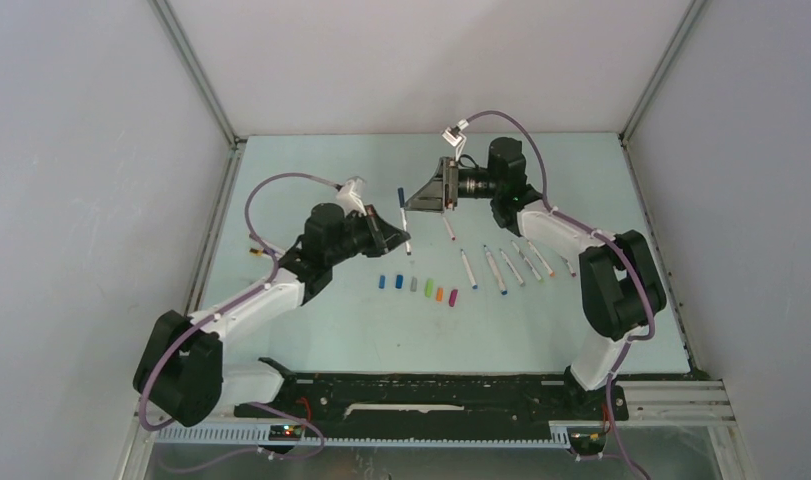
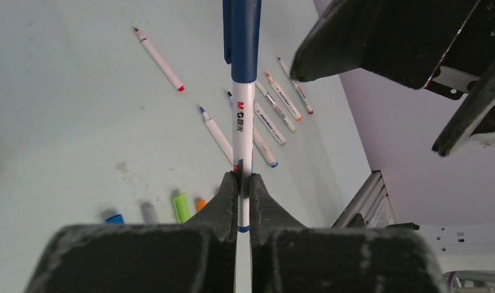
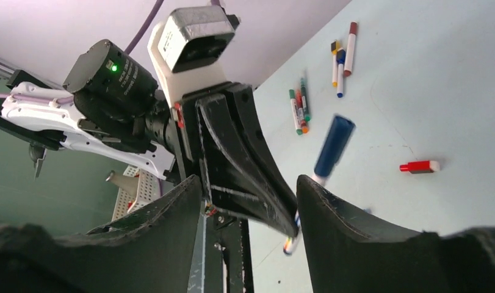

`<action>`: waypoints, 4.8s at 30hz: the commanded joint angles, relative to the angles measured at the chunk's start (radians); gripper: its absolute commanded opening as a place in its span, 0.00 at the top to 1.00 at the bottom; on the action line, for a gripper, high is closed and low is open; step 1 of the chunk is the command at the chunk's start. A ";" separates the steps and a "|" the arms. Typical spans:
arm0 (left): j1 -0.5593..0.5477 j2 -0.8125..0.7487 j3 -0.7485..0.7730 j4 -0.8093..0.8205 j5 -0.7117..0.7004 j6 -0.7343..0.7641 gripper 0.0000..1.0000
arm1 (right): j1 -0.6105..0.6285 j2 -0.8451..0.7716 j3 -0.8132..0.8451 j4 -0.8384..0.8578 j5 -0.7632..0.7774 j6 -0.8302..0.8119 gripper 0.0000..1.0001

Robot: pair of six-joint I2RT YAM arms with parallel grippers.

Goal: Open the pen caps
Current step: Pick up the pen from the center of the board, then open the pen cap from the pen.

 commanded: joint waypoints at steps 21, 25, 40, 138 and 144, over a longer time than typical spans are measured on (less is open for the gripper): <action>-0.051 0.026 0.089 0.053 -0.029 -0.027 1.00 | 0.038 -0.045 -0.008 0.069 -0.014 0.038 0.42; -0.051 0.039 0.082 0.048 -0.052 -0.040 1.00 | 0.027 -0.071 -0.015 0.131 -0.058 0.075 0.42; -0.051 0.015 0.069 0.092 -0.081 -0.056 1.00 | 0.034 -0.105 -0.014 -0.293 0.301 -0.070 0.46; 0.240 -0.075 0.253 0.352 -0.079 -0.094 1.00 | 0.043 -0.135 -0.069 -0.480 -0.089 -0.593 1.00; 0.285 -0.044 0.205 0.063 0.048 -0.101 1.00 | -0.016 -0.165 -0.066 -0.599 0.394 -0.676 1.00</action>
